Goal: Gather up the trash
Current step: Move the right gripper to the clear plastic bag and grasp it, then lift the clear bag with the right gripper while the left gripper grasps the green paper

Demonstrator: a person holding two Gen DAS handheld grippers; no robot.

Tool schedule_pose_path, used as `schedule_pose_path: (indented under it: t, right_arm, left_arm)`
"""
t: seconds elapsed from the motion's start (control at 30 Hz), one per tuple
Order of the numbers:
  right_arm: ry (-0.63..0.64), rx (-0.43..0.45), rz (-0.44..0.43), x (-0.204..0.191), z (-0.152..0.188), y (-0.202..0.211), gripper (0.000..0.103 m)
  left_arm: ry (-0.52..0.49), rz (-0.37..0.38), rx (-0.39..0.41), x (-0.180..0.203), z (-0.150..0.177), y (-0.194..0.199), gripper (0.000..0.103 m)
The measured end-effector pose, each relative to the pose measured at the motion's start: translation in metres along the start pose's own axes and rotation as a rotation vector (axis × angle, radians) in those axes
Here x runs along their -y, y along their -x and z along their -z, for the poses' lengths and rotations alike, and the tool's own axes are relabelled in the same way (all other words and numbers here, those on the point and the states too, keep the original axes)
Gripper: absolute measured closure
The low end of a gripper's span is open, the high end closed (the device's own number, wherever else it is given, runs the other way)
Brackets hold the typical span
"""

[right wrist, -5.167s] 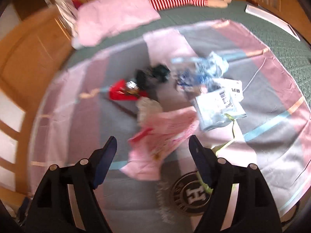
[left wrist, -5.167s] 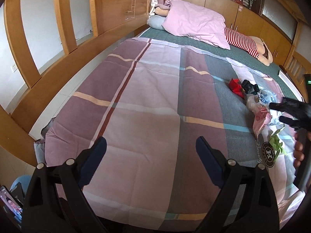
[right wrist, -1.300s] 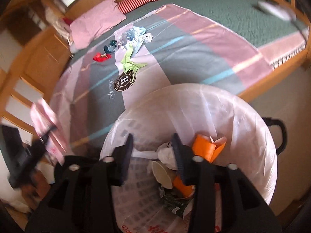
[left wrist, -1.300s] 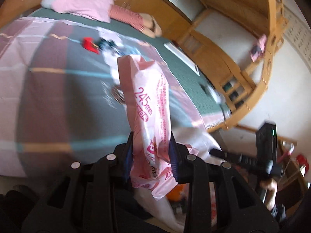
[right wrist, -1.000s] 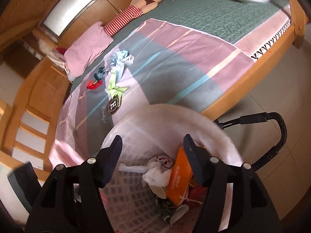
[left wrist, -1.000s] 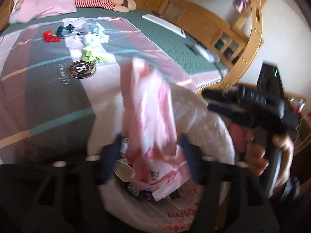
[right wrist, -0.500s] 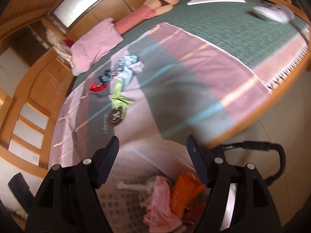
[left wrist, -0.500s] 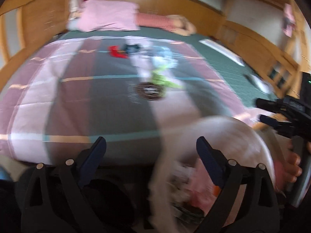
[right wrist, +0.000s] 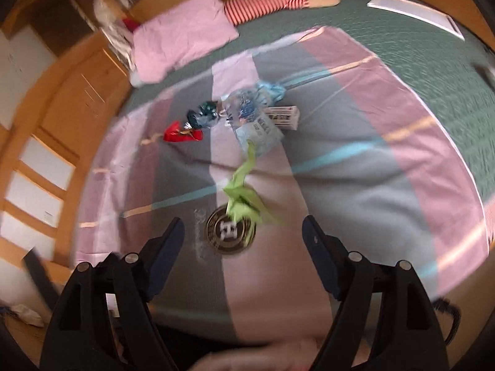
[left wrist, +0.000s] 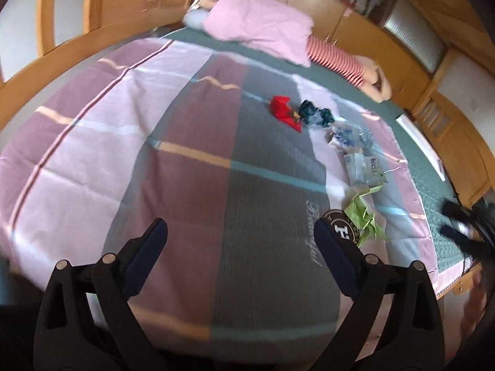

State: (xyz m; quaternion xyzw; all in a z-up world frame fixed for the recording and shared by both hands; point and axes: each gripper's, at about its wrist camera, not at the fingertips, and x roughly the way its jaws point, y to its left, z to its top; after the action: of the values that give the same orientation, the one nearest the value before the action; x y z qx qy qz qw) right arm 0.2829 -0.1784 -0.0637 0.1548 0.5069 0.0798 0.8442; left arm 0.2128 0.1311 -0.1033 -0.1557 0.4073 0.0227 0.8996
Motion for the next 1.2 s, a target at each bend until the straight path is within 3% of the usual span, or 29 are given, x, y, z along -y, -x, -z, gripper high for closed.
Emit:
schedule_pose_path:
  t: [0.07,0.13,0.2,0.27,0.3,0.33,0.4,0.43,0.5,0.57,0.6,0.63,0.67,0.7,0.8,0.9,1.03,1.07,1.13,1.2]
  right_arm:
    - [0.065,-0.060,0.027,-0.014,-0.011,-0.038,0.026]
    - [0.102,-0.118,0.041,-0.023,-0.016,-0.071,0.026]
    - [0.114,-0.172,0.069,-0.027,-0.018,-0.100,0.027]
    - [0.134,-0.198,0.097,-0.031,-0.016,-0.123,0.052]
    - [0.140,-0.219,0.107,-0.032,-0.014,-0.132,0.073]
    - [0.139,-0.229,0.096,-0.034,-0.013,-0.135,0.073]
    - [0.146,-0.231,0.007,-0.044,-0.009,-0.131,0.074]
    - [0.150,-0.252,-0.111,-0.053,-0.005,-0.126,0.074]
    - [0.208,-0.289,-0.274,-0.071,0.002,-0.116,0.071]
    - [0.308,-0.300,-0.316,-0.086,0.001,-0.103,0.053]
    - [0.332,-0.268,-0.315,-0.086,-0.004,-0.094,0.033]
    - [0.326,-0.191,-0.306,-0.080,-0.016,-0.082,0.023]
    - [0.298,-0.117,-0.284,-0.071,-0.029,-0.075,0.021]
    - [0.232,-0.030,-0.216,-0.055,-0.047,-0.068,0.019]
    - [0.094,0.070,-0.010,-0.022,-0.081,-0.076,0.017]
    - [0.085,0.053,0.129,-0.009,-0.101,-0.109,0.017]
    - [0.147,-0.034,0.216,-0.015,-0.095,-0.154,0.017]
    - [0.164,-0.050,0.220,-0.019,-0.089,-0.161,0.020]
    - [0.196,-0.071,0.219,-0.025,-0.080,-0.171,0.059]
    - [0.186,-0.084,0.180,-0.029,-0.073,-0.171,0.070]
  left_arm:
    - [-0.010,-0.084,-0.058,-0.002,0.009,-0.015,0.008]
    - [0.022,0.016,-0.075,-0.005,0.011,-0.015,0.008]
    - [-0.003,-0.020,-0.035,0.000,0.010,-0.009,0.008]
    - [-0.031,-0.056,-0.035,0.004,0.011,-0.012,0.008]
    - [-0.024,-0.061,-0.051,0.003,0.012,-0.014,0.008]
    - [-0.016,-0.071,-0.062,0.002,0.012,-0.016,0.008]
    - [-0.009,-0.168,-0.072,-0.002,0.014,-0.021,0.008]
    - [0.007,-0.207,-0.078,-0.006,0.013,-0.023,0.008]
    - [0.099,-0.209,-0.101,-0.022,0.012,-0.024,0.008]
    - [0.201,-0.199,-0.114,-0.038,0.012,-0.024,0.008]
    - [0.231,-0.190,-0.117,-0.043,0.013,-0.024,0.008]
    - [0.253,-0.183,-0.119,-0.047,0.013,-0.024,0.008]
    - [0.256,-0.181,-0.120,-0.048,0.014,-0.023,0.008]
    - [0.253,-0.180,-0.121,-0.049,0.015,-0.023,0.008]
    - [0.229,-0.174,-0.133,-0.047,0.015,-0.026,0.008]
    - [0.227,-0.169,-0.136,-0.046,0.015,-0.028,0.008]
    - [0.230,-0.165,-0.150,-0.048,0.015,-0.029,0.008]
    - [0.232,-0.166,-0.151,-0.048,0.014,-0.030,0.008]
    - [0.235,-0.165,-0.153,-0.049,0.014,-0.030,0.008]
    - [0.233,-0.164,-0.155,-0.048,0.015,-0.029,0.008]
